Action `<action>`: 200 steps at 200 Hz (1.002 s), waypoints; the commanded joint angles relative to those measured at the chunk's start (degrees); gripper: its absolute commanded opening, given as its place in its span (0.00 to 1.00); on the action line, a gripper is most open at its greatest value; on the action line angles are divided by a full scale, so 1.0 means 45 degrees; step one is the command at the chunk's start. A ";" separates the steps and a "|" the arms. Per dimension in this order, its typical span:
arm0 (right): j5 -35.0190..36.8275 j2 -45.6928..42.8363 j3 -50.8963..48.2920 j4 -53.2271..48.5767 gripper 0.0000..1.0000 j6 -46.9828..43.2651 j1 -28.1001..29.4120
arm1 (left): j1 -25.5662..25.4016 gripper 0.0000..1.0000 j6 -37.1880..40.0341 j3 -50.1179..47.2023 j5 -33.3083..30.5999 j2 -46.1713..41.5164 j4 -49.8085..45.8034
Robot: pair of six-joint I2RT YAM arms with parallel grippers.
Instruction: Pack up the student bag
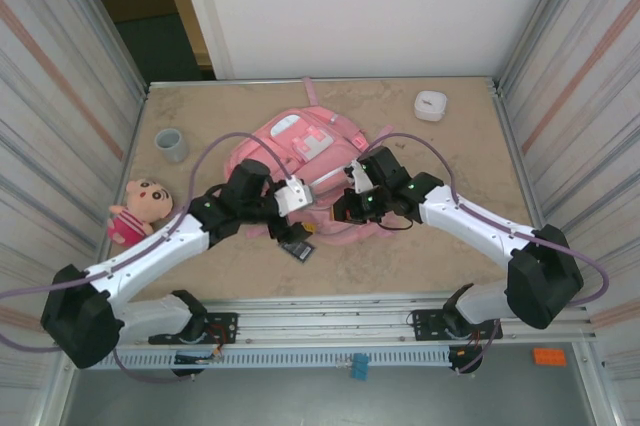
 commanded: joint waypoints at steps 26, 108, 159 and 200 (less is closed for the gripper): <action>-0.1015 -0.0397 -0.0079 0.0647 0.00 -0.0507 -0.0224 | -0.0553 0.69 0.1237 0.1795 -0.1279 0.2261 0.0263; -0.1242 -0.1206 -0.0366 -0.1313 0.00 -0.1908 -0.2266 | -0.0060 0.09 0.2771 0.1100 -0.1664 0.2027 -0.0792; -0.1116 -0.1090 -0.0429 -0.2924 0.00 -0.3985 -0.4790 | 0.1061 0.09 0.4277 0.0303 -0.0113 0.0857 -0.1285; -0.1701 -0.0758 -0.0370 -0.2575 0.00 -0.4106 -0.5104 | 0.1147 0.16 0.3586 0.0166 0.0028 0.0808 -0.1161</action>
